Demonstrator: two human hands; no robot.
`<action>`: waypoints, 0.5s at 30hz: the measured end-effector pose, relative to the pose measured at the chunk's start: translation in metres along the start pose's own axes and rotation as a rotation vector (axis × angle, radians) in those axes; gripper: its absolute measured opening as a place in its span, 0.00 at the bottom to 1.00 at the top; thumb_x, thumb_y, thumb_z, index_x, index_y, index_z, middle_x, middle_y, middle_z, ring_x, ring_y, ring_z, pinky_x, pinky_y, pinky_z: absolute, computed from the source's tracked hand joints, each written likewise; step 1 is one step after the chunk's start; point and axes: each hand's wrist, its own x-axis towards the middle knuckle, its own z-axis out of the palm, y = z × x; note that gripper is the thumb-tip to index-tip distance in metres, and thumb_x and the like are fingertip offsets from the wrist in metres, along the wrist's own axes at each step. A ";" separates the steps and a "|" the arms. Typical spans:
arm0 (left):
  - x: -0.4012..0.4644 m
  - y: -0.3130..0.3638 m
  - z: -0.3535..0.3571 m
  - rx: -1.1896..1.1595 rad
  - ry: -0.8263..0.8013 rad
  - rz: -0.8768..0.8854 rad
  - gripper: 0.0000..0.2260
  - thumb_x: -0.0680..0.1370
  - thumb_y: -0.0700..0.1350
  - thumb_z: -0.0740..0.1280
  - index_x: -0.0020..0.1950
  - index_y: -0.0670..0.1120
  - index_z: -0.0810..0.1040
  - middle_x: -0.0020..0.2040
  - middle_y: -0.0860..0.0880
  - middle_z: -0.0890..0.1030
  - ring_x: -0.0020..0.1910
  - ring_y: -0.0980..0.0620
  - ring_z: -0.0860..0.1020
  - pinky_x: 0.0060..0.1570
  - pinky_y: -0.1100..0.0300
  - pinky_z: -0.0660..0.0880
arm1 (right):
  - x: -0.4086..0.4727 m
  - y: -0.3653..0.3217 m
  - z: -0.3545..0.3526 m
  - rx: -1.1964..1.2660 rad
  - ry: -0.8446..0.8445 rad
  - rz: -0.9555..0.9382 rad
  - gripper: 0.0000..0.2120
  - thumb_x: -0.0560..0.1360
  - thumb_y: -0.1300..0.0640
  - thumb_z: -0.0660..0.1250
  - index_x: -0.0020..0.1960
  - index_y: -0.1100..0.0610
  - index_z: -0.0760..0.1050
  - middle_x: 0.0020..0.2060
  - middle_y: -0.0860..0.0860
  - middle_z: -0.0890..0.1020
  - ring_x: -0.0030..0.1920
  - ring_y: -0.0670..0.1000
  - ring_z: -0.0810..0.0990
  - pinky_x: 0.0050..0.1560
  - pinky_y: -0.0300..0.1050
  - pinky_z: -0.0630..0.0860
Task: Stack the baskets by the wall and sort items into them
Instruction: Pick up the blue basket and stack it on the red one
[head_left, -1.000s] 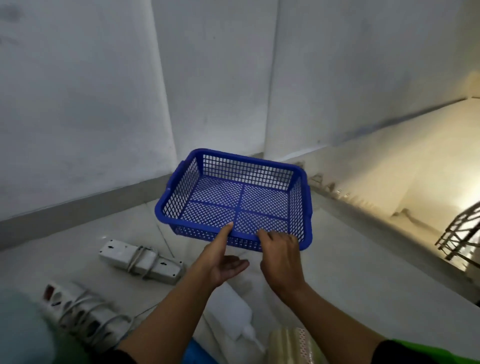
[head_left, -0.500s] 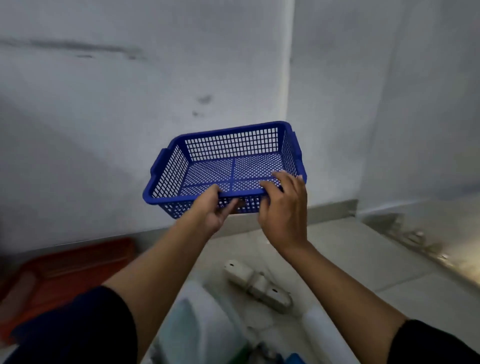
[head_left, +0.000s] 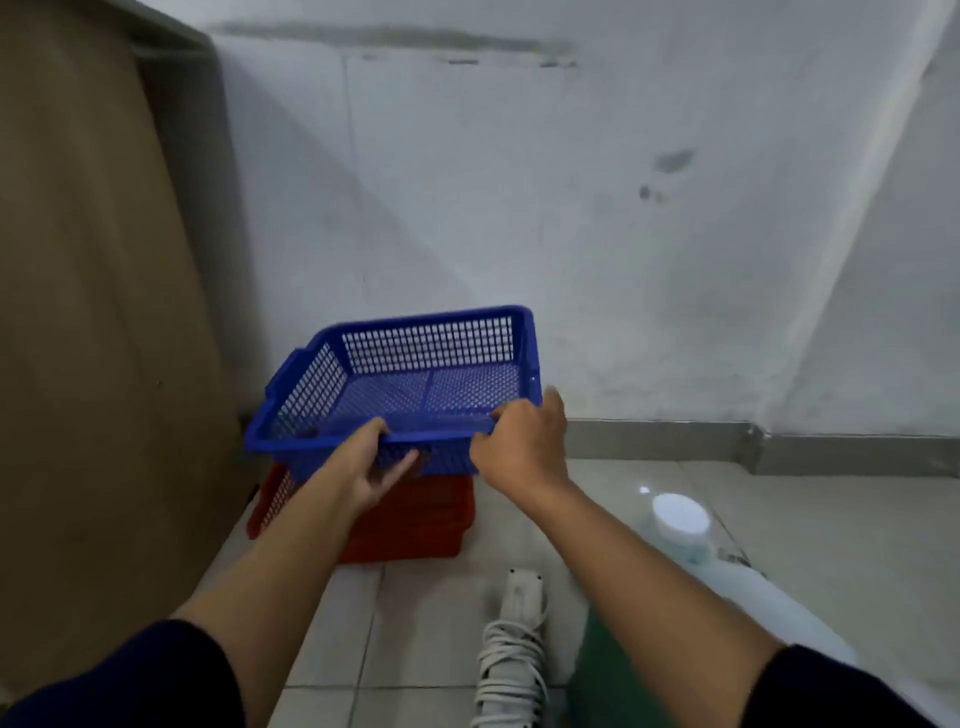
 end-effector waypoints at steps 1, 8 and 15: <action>0.009 -0.003 -0.015 -0.003 0.011 -0.023 0.06 0.78 0.38 0.58 0.41 0.40 0.71 0.52 0.37 0.73 0.52 0.37 0.77 0.22 0.61 0.78 | 0.001 -0.001 0.018 0.000 -0.041 0.053 0.11 0.72 0.59 0.64 0.51 0.64 0.79 0.61 0.64 0.73 0.64 0.61 0.66 0.67 0.51 0.67; 0.064 -0.020 -0.078 -0.087 0.081 -0.116 0.05 0.78 0.40 0.64 0.42 0.41 0.73 0.51 0.38 0.74 0.40 0.42 0.77 0.23 0.59 0.78 | 0.003 0.016 0.103 0.071 -0.171 0.182 0.12 0.78 0.56 0.64 0.58 0.62 0.75 0.63 0.60 0.68 0.57 0.56 0.75 0.58 0.42 0.72; 0.113 -0.043 -0.088 -0.198 0.123 -0.026 0.24 0.80 0.41 0.61 0.74 0.46 0.58 0.65 0.40 0.70 0.56 0.40 0.78 0.50 0.50 0.79 | 0.016 0.034 0.147 0.150 -0.347 0.146 0.27 0.74 0.57 0.69 0.71 0.57 0.66 0.68 0.58 0.66 0.68 0.56 0.67 0.68 0.37 0.61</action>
